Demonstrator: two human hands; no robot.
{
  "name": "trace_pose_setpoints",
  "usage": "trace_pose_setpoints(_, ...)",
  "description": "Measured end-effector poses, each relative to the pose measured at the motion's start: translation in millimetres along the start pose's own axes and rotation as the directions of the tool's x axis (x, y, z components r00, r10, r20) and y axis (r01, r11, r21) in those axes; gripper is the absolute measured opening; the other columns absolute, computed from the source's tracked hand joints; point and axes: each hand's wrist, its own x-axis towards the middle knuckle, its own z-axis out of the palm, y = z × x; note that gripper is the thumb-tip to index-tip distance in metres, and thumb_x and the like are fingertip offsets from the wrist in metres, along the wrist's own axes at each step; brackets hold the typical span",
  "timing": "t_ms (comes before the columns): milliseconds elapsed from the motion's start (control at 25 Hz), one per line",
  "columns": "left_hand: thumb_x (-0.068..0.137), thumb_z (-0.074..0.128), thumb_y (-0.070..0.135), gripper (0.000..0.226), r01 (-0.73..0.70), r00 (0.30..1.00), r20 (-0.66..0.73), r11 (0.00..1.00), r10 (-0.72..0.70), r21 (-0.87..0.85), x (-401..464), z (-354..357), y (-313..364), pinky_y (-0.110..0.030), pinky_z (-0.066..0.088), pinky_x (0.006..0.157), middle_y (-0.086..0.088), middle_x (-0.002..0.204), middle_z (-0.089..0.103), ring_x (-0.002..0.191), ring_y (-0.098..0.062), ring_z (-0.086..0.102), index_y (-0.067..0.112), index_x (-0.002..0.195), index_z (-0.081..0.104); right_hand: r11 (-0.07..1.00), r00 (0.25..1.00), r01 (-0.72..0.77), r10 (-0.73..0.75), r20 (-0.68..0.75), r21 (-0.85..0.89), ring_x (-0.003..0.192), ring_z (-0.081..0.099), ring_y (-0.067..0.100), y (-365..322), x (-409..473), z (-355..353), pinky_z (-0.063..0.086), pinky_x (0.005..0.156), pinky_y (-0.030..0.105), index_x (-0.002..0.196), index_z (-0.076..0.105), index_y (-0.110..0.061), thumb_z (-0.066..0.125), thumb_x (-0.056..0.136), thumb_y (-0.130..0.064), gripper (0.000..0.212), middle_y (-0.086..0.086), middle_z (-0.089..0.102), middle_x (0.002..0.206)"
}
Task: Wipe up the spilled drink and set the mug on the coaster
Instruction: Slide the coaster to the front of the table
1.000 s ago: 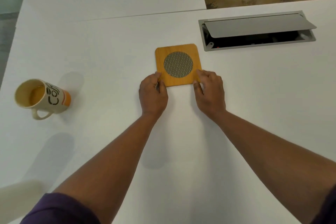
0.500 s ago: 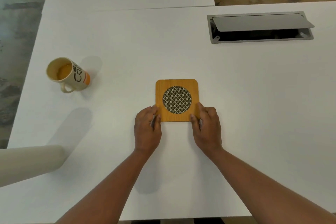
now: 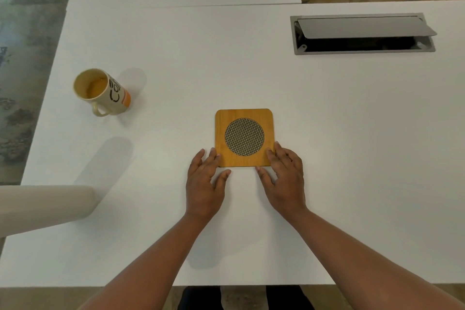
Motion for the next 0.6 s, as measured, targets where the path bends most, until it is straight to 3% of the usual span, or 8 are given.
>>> trace_pose_setpoints(360, 0.089, 0.075, 0.012, 0.038, 0.016, 0.998, -0.065, 0.999, -0.018, -0.029, -0.1, -1.1, 4.5, -0.028, 0.034, 0.109, -0.005, 0.135, 0.066, 0.137, -0.01, 0.038, 0.01, 0.126, 0.07, 0.999, 0.999, -0.006, 0.008, -0.043, 0.044, 0.133, 0.041, 0.025, 0.4, -0.5, 1.0, 0.041, 0.109, 0.041, 0.129, 0.065, -0.006, 0.066, 0.091, -0.032, 0.045, 0.011, 0.057, 0.144)
trace_pose_setpoints(600, 0.089, 0.075, 0.013, 0.035, 0.02, 0.998, -0.062, 0.999, -0.022, -0.042, 0.5, -1.8, 5.5, -0.03, 0.034, 0.109, -0.005, 0.133, 0.067, 0.136, -0.008, 0.038, 0.01, 0.123, 0.071, 0.999, 0.999, -0.008, 0.011, -0.054, 0.048, 0.131, 0.044, 0.026, 1.8, -0.5, 0.7, 0.037, 0.11, 0.037, 0.127, 0.066, -0.006, 0.07, 0.089, -0.031, 0.046, 0.012, 0.059, 0.141)
